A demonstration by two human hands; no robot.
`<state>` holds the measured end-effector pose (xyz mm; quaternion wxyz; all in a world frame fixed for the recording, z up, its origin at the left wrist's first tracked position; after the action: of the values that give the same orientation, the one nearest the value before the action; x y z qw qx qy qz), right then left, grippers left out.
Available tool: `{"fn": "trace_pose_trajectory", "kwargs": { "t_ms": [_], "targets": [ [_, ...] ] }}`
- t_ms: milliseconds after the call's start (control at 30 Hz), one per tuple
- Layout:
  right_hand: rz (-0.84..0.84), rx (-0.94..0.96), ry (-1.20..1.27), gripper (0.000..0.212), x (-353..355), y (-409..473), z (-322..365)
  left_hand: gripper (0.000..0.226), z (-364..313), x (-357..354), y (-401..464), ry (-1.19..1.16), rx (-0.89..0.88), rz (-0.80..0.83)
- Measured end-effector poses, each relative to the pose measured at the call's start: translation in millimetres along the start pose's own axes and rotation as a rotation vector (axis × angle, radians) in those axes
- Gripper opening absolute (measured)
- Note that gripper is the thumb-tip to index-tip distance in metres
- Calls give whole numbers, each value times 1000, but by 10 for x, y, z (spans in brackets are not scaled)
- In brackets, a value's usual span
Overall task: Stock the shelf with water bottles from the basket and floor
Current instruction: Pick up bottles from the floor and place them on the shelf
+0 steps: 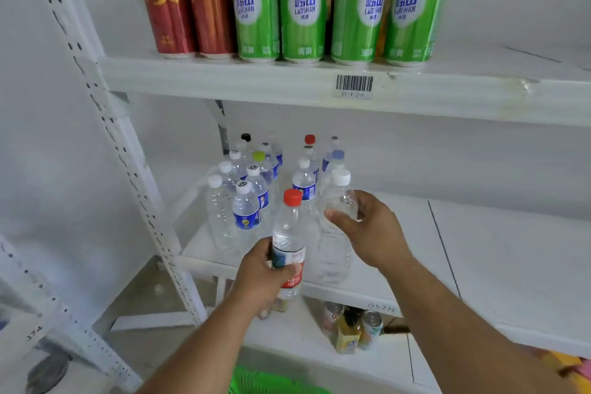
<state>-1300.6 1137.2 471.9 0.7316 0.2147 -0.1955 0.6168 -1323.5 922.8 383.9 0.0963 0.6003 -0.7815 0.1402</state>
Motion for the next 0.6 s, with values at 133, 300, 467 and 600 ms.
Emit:
{"fn": "trace_pose_trajectory", "kwargs": {
  "t_ms": [133, 300, 467, 600],
  "targets": [
    [-65, -85, -35, 64, -82, 132, 9, 47, 35, 106, 327, 2, -48, 70],
    [-148, -131, -1, 43, -140, 342, -50, 51, 80, 98, 716, 8, -63, 139],
    [-177, -154, 26, 45, -220, 598, -252, 55, 140, 14, 1060, -6, -50, 154],
    [-173, -182, 48, 42, -292, 770, -376, 55, 216, -66, 1318, -20, -28, 164]
  ]
}}
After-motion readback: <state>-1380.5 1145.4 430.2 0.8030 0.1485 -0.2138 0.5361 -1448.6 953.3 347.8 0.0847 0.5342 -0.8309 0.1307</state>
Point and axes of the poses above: each hand's wrist, its own y-axis towards the middle knuckle, its own x-axis out of the back of the hand, z = x × y, the point moved 2 cm from there along y, towards the middle knuckle, and after that the axes turned 10 degrees about z, right-handed, at the moved point
